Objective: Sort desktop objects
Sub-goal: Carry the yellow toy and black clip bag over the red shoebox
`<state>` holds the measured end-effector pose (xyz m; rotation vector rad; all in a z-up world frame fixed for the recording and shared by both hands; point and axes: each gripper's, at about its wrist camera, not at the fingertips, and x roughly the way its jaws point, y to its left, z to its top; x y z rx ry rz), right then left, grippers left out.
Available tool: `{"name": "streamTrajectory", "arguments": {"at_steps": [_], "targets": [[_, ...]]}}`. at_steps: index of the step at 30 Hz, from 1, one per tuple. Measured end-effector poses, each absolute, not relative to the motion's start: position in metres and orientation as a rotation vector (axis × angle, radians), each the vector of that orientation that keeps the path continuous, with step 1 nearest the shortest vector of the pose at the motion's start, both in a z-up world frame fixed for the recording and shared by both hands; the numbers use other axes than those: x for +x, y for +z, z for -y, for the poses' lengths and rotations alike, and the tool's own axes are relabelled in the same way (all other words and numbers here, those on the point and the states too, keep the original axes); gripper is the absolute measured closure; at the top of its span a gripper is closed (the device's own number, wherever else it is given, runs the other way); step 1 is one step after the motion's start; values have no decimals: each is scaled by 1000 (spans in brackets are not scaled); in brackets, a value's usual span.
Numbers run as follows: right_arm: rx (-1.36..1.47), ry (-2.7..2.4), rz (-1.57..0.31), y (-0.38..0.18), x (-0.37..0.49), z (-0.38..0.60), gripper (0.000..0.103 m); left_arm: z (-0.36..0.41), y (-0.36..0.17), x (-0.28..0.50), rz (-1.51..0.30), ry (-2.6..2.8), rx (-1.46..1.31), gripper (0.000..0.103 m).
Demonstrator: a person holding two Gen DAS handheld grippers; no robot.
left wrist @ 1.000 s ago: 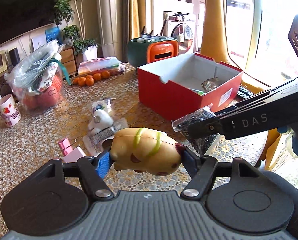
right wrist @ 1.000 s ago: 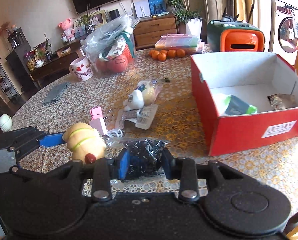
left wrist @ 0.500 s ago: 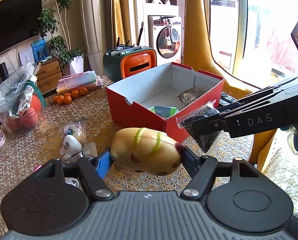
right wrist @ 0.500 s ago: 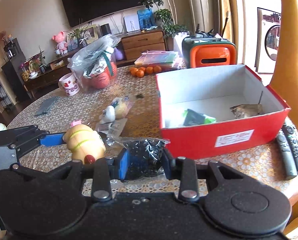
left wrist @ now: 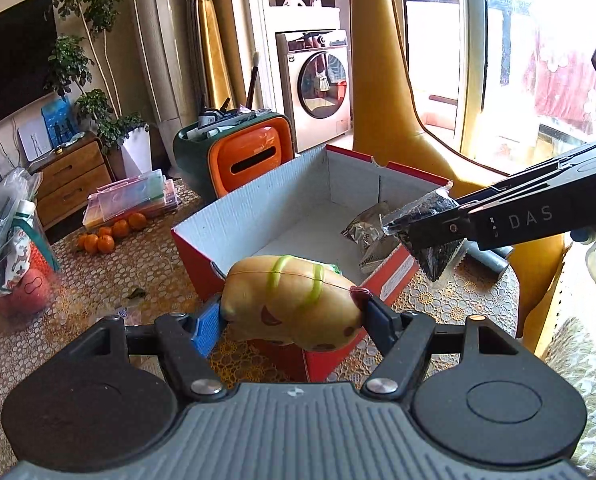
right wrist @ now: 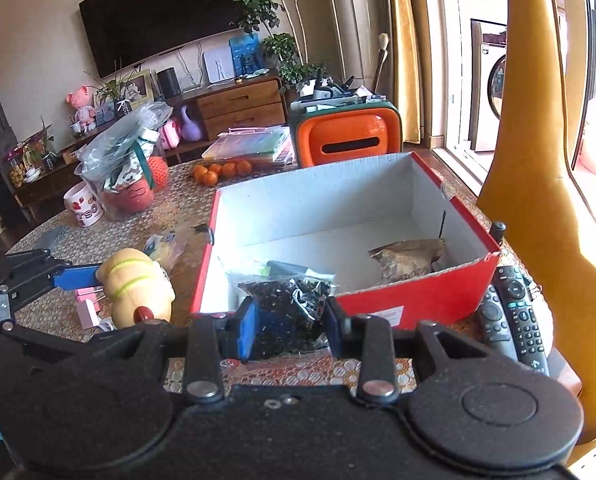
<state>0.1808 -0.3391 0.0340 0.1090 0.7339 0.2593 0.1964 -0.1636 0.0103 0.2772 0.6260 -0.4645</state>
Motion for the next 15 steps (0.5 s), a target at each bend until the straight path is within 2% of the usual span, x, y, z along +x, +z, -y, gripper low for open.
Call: {"name": "streamTrajectory", "arguments": {"at_steps": [15], "targets": [[137,235,-754,18,258,372,68,201,4,297,-722,-442,296,31]]}}
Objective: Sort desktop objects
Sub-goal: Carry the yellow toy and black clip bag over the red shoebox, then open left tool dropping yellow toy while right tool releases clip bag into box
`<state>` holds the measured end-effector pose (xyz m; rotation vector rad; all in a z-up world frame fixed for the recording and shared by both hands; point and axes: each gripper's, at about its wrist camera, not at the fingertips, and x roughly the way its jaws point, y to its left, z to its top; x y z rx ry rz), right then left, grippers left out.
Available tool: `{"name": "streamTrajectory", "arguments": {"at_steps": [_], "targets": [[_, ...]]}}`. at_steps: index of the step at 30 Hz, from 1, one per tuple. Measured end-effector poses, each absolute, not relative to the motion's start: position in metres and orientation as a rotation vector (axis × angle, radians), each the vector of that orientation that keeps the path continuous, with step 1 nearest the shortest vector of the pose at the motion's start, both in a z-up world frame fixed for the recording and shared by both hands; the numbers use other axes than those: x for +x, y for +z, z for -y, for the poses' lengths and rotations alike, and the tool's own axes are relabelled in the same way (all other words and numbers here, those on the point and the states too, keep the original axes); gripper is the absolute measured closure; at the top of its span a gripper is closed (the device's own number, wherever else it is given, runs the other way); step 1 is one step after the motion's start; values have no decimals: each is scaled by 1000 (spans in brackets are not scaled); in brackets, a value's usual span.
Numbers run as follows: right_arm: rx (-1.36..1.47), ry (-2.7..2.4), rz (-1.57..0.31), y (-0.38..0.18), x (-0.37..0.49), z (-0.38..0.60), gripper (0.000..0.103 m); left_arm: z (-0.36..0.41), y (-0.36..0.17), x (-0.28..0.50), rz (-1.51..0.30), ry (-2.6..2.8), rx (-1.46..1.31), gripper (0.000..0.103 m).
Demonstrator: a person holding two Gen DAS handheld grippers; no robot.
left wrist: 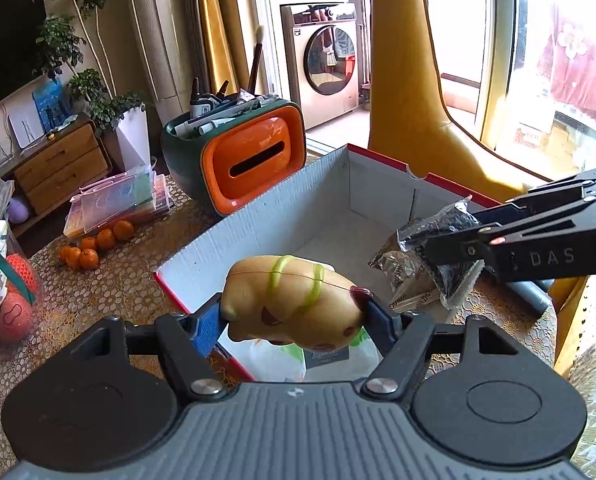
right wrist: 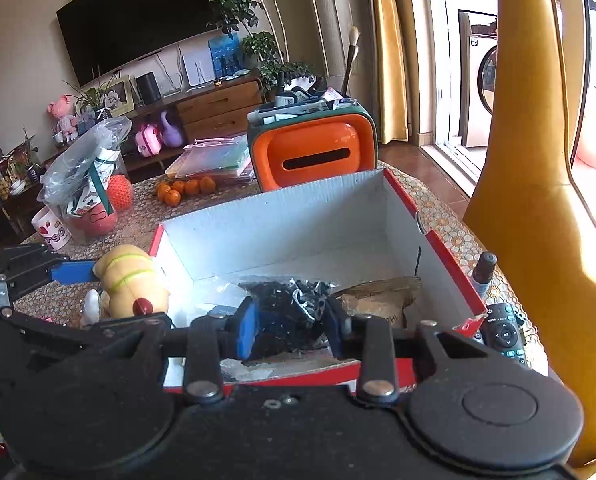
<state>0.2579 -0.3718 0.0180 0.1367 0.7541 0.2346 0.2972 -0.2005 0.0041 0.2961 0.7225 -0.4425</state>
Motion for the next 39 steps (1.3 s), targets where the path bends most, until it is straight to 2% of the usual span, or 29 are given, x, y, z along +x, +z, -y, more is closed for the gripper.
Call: {"name": "streamTrajectory", "arguments": {"at_steps": [20,39], "targets": [[1,284,-885,-28,303,356,68,238,-45,395,-943,-417,326,31],[-79,284,-948,-56,314,346,66,252,-84,425,-1149,-383,372,30]]}}
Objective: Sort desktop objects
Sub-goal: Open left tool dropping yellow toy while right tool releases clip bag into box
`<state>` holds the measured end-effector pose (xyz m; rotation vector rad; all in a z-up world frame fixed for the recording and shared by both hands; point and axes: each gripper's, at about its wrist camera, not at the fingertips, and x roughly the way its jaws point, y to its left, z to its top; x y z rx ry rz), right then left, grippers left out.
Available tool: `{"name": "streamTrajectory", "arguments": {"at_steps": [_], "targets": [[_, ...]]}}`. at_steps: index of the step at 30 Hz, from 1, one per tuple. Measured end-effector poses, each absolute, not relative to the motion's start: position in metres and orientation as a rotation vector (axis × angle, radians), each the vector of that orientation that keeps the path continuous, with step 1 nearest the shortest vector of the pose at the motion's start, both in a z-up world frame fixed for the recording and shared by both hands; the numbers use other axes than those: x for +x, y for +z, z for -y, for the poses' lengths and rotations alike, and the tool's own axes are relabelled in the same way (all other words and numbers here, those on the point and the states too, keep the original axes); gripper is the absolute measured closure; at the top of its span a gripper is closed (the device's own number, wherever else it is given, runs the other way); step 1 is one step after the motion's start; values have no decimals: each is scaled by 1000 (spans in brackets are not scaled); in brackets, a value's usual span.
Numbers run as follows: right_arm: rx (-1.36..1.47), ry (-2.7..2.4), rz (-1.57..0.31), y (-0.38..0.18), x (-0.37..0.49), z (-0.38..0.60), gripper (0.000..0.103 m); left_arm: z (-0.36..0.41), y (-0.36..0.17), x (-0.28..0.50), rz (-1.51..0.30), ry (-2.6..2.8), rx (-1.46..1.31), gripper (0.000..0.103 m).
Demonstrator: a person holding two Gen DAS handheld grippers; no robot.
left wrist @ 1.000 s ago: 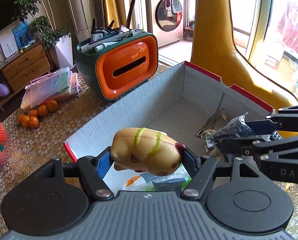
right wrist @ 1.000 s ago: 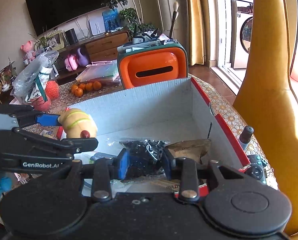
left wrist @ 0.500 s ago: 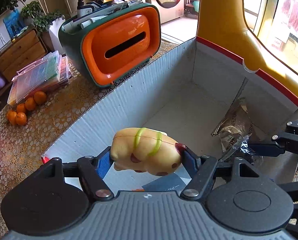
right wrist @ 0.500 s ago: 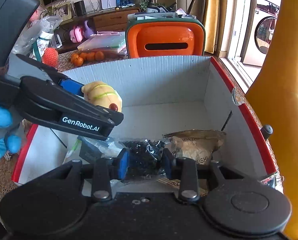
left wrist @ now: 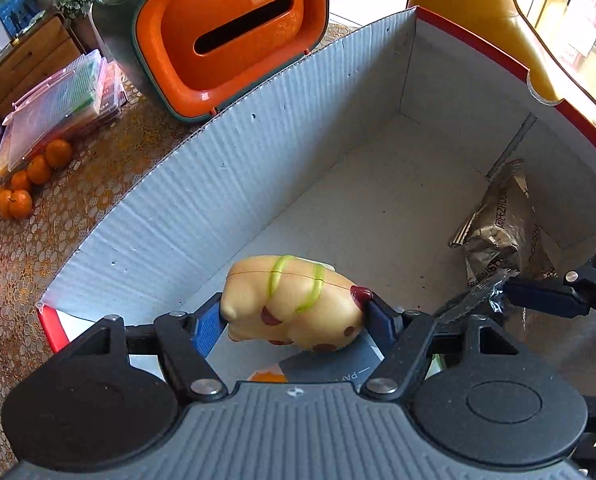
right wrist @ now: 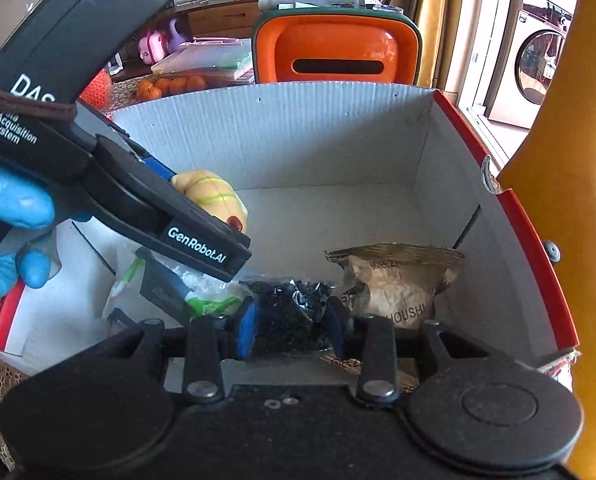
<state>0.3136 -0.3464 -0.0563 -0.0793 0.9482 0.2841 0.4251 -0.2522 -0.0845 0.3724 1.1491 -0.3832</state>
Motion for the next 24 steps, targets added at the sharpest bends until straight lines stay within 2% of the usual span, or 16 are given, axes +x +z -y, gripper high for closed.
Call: {"name": "streamTrajectory", "arguments": {"at_steps": [8,13,18,24], "targets": [[-52,297,-958,-56,316,349,63,253,-83,423,-1151,-388,380,30],[-55,293,-941,-50,312,349,40,250,-76,420,-1133,-375,362,29],[-32,294,-923,-43,308,353,38,247,-67,417,-1119,-377,332,28],[-23,303,-898,-30,298,354,30,245,-56,410,-1078,-390,320,22]]}}
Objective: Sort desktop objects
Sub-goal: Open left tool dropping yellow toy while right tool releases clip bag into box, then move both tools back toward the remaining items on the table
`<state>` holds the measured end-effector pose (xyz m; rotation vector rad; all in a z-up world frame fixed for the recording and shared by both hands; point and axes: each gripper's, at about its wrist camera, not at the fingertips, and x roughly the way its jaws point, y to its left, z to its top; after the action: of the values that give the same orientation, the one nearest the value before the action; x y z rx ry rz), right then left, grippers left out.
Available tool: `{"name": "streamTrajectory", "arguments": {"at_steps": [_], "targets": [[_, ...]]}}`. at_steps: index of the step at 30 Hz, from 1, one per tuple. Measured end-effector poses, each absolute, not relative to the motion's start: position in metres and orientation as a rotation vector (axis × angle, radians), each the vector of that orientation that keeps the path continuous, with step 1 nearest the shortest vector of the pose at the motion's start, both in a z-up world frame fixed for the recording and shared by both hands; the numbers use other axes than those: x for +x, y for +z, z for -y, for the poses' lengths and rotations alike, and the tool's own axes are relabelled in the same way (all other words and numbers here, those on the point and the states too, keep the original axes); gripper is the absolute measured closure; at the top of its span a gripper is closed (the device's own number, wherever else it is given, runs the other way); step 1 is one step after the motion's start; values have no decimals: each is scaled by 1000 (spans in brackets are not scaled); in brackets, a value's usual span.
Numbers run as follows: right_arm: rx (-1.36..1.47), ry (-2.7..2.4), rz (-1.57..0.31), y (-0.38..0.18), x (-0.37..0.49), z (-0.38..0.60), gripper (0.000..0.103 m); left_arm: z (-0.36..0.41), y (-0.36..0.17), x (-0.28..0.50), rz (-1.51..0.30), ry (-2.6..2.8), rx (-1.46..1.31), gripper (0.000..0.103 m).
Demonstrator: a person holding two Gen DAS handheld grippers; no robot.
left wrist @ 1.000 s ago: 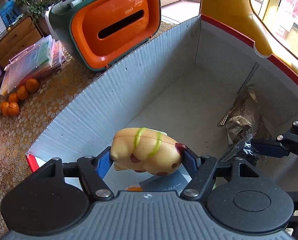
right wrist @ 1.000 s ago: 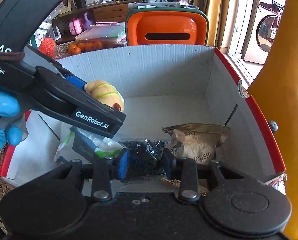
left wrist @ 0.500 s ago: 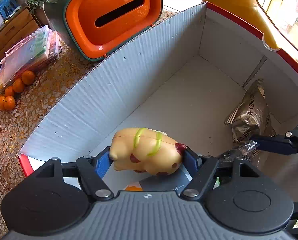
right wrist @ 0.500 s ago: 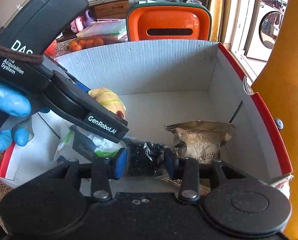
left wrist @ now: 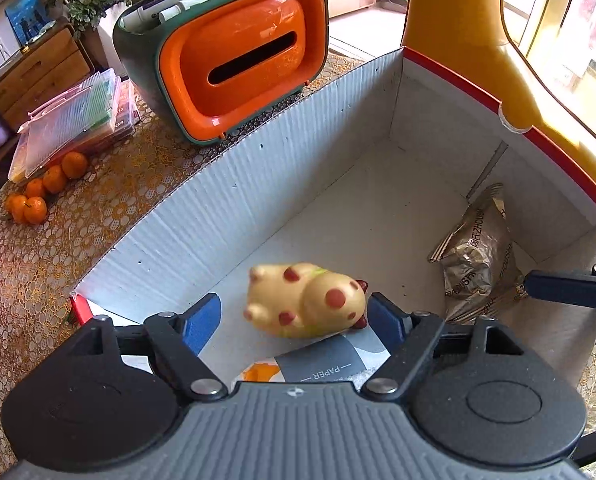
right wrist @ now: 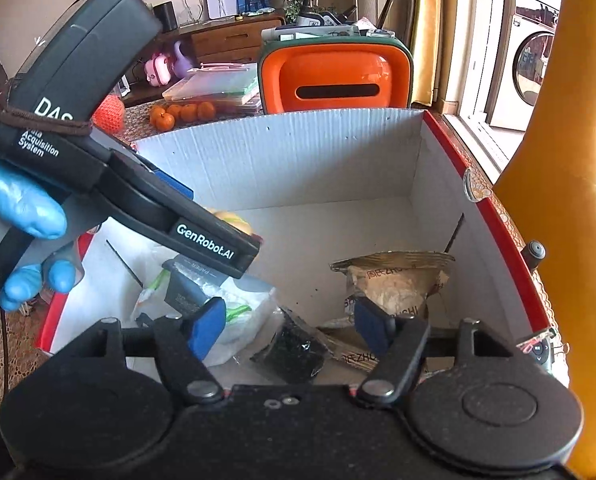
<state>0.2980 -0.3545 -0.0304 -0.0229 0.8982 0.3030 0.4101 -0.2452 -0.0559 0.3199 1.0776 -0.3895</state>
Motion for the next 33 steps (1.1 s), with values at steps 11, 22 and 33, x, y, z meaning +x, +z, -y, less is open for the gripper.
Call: {"name": "streamTrajectory", "arguments": {"at_steps": [11,22,33], "targets": [[26,304,-862,-9,274,359,20,226,-19,377,-992,-416,242,13],[29,332,-787,23,237,346,8,193,20,321,-915,-445,206,4],[1,340,-725,48,195,316,1,124,51,257,-840,-434,175,3]]}}
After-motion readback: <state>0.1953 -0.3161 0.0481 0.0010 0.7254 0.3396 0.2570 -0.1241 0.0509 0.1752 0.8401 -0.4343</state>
